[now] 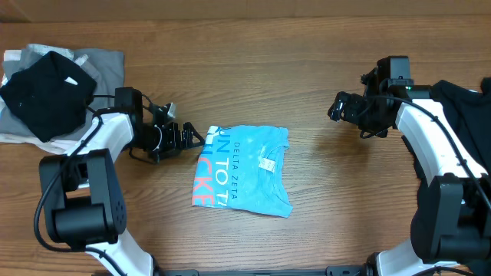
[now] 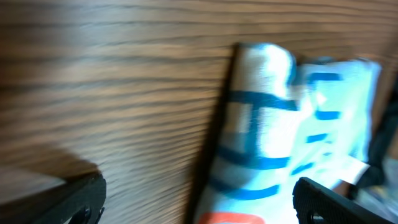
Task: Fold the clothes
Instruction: 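Grasp the folded shirt's left edge with the left gripper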
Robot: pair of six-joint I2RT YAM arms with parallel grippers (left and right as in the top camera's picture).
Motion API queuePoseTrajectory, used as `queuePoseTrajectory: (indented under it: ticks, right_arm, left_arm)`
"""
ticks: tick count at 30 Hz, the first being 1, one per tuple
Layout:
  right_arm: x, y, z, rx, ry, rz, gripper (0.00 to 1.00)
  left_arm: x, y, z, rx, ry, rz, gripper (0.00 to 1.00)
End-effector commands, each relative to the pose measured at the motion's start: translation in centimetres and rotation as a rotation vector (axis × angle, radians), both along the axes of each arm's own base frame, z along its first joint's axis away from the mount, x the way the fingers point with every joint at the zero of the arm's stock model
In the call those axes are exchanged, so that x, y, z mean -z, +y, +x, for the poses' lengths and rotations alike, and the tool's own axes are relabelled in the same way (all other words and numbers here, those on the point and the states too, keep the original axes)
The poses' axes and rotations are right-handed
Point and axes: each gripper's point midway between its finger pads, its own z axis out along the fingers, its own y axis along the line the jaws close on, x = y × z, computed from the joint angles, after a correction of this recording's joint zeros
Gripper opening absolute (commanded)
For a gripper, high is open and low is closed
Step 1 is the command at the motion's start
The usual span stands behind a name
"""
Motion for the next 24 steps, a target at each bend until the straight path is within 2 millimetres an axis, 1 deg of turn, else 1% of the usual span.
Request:
queuePoseTrajectory:
  ticks: [1,3,6,11,14,16,20,23,24]
  right_arm:
    - [0.0,0.2,0.1,0.0,-0.001,0.009,1.0]
    - [0.0,0.2,0.1,0.0,-0.001,0.009,1.0]
    - [0.0,0.2,0.1,0.0,-0.001,0.009,1.0]
    - [-0.1,0.5,0.1,-0.004,-0.002,0.024,1.0]
    - [-0.1,0.5,0.1,-0.004,-0.002,0.024,1.0]
    - [-0.1,0.5,0.1,-0.004,-0.002,0.024,1.0]
    - [0.0,0.5,0.0,-0.004,0.001,0.023,1.0]
    - [0.0,0.5,0.0,-0.004,0.002,0.023,1.0]
    - [0.0,0.5,0.0,-0.004,0.002,0.023,1.0]
  left_arm:
    - [4.4,-0.9,-3.3,0.066,0.123,-0.045,0.99]
    - [4.4,-1.6,-3.6,0.089,0.126,-0.086,0.95]
    - [4.8,-2.5,-4.0,0.12,0.132,-0.115,0.94]
    - [5.9,-3.3,-4.6,0.16,0.153,-0.088,0.95]
    - [6.1,-3.7,-5.0,0.18,0.166,-0.076,0.9]
    - [6.1,-4.1,-5.5,0.196,0.178,-0.069,0.89]
    - [6.4,-4.0,-6.6,0.221,0.225,-0.024,0.95]
    - [6.5,-3.9,-6.7,0.222,0.23,-0.015,0.96]
    - [6.7,-3.8,-6.5,0.222,0.22,-0.008,0.9]
